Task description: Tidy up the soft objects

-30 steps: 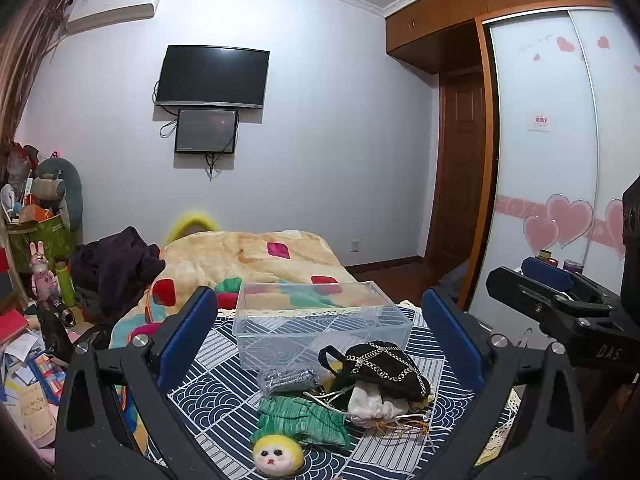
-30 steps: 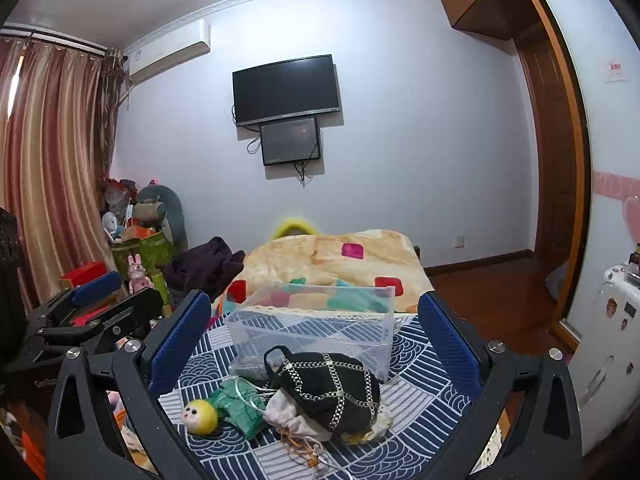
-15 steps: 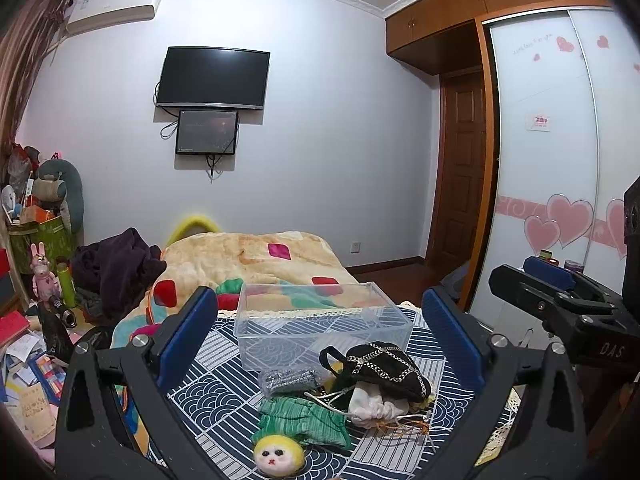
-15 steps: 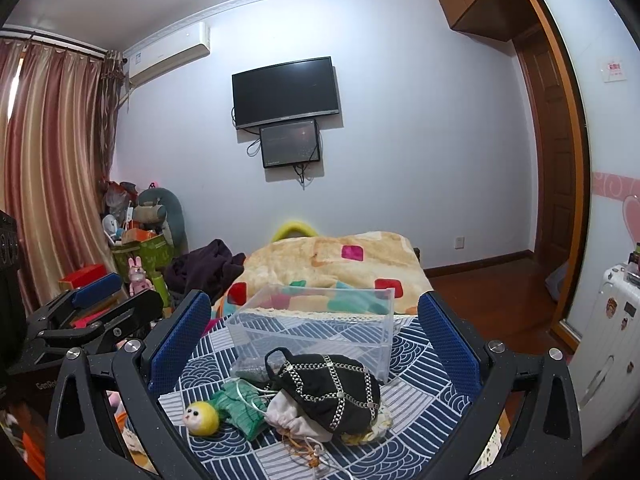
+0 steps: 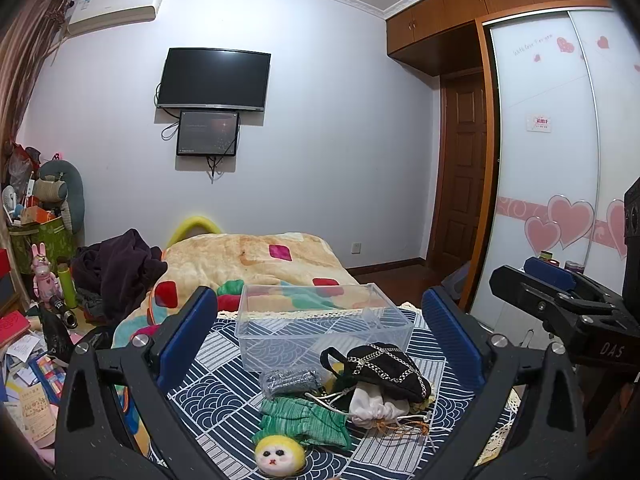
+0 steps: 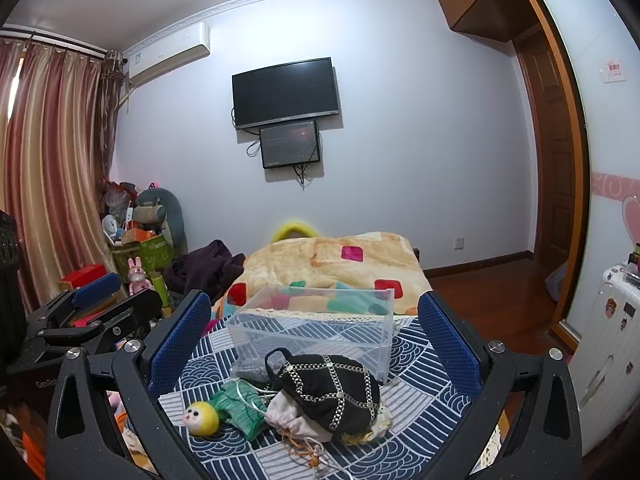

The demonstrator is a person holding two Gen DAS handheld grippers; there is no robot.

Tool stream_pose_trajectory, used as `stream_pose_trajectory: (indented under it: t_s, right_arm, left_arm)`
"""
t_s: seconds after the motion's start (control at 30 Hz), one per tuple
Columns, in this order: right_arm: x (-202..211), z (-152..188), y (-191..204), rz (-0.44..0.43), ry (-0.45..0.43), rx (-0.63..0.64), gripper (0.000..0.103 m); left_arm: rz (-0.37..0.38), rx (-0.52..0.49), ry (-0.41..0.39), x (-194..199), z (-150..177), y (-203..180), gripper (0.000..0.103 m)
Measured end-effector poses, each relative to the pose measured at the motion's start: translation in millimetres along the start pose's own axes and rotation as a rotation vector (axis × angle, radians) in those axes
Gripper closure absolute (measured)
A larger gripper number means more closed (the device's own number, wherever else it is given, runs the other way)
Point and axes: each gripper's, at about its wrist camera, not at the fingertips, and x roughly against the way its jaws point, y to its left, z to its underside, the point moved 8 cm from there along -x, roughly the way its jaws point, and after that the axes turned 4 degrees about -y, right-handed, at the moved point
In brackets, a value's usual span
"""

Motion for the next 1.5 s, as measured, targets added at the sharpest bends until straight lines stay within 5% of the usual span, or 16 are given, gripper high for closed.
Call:
stream_pose_trajectory:
  t_s: [1.0,1.27,1.5]
  right_arm:
    - [-2.7,6.6,-0.3,-0.004,0.014,-0.006,0.000]
    - [-15.7,24.2,-9.3,0.018,0.048,0.009,0.000]
    - [-35.2,52.9,-19.5,0.013,0.144,0.008,0.000]
  left_arm:
    - [0.012,0.020,0.036,-7.5,7.5,1.9,0.000]
    - [0.014,0.068,0.168,-35.7,50.1,25.1,0.000]
    - [-0.025,0.071,0.340,-55.7,111.7,43.3,0.016]
